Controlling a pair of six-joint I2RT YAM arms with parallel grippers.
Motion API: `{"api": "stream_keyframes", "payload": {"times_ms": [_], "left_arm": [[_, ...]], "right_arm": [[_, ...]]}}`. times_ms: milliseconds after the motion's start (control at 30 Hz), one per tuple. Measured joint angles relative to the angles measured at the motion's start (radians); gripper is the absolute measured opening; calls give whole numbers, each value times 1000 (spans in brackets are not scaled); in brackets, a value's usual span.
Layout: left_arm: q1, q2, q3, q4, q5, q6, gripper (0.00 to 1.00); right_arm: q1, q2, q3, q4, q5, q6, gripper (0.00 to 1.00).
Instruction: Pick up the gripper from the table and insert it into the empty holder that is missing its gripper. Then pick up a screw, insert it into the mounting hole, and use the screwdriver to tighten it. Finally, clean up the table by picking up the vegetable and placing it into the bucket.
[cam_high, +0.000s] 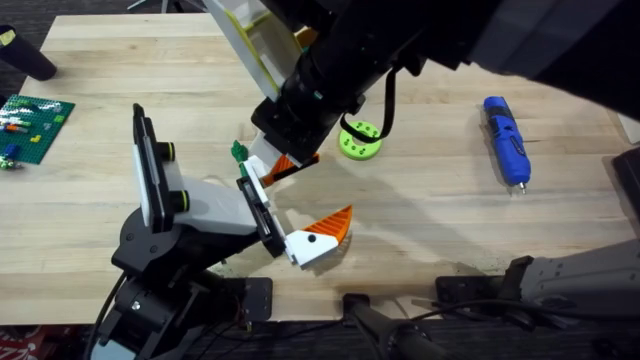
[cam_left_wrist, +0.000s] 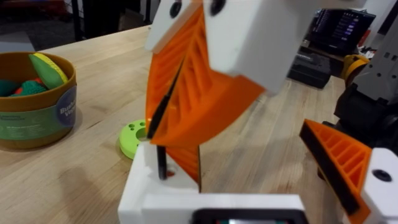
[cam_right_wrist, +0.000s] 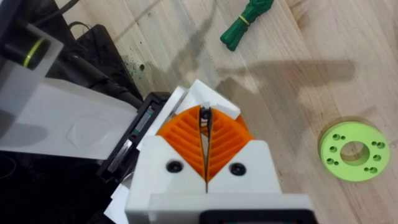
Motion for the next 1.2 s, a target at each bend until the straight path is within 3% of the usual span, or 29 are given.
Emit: {"api": "stream_keyframes", "payload": {"times_ms": [400, 733, 1200], "left_arm": [[0, 0, 0, 1, 1, -8, 984], [0, 0, 0, 1, 1, -8, 984], [0, 0, 0, 1, 0, -8, 984]], "right_arm": [[-1, -12, 0, -11, 1, -1, 6], [-1, -144, 0, -12, 32, -26, 8], [-1, -47, 0, -12, 40, -29, 7]]}}
